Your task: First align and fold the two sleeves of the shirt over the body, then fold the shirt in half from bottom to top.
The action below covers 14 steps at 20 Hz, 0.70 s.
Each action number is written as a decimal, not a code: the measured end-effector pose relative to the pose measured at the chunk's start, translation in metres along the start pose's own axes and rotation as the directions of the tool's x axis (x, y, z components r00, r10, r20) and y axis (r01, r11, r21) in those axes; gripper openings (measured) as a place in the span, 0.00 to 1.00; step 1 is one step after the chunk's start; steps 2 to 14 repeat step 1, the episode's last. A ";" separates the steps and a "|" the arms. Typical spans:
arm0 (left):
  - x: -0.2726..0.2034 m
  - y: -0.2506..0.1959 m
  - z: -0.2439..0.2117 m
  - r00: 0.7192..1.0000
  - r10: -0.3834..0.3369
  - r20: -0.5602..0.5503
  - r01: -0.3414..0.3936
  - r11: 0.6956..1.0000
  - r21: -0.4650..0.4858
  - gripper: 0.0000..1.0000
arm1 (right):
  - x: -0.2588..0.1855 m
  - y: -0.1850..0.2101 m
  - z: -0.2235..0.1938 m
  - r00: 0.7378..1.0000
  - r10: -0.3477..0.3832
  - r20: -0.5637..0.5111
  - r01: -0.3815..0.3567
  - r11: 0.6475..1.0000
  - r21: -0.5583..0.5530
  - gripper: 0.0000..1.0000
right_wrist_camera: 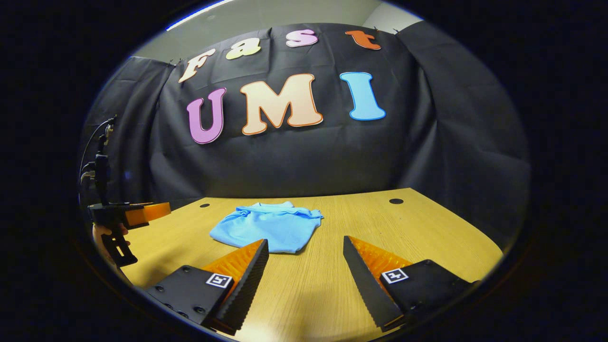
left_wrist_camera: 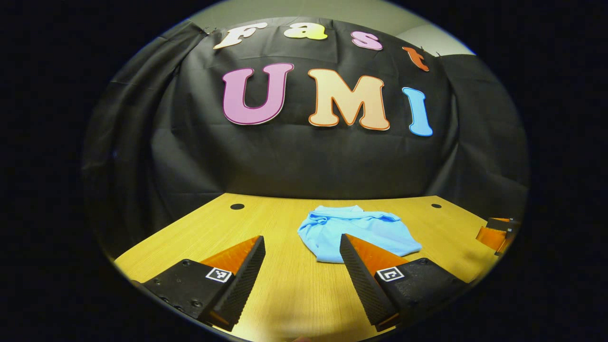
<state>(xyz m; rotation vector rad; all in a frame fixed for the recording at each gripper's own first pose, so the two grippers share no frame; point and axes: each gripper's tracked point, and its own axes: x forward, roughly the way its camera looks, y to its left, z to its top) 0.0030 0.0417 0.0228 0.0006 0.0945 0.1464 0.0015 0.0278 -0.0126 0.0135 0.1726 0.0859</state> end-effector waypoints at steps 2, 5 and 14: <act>-0.001 0.003 0.000 1.000 0.011 0.002 -0.011 1.000 0.000 0.94 | 0.000 0.002 -0.002 1.000 0.007 0.001 -0.007 1.000 -0.001 0.98; -0.001 0.003 0.000 1.000 0.011 0.002 -0.011 1.000 0.000 0.94 | 0.000 0.002 -0.002 1.000 0.007 0.001 -0.007 1.000 -0.001 0.98; -0.001 0.003 0.000 1.000 0.011 0.002 -0.011 1.000 0.000 0.94 | 0.000 0.002 -0.002 1.000 0.007 0.001 -0.007 1.000 -0.001 0.98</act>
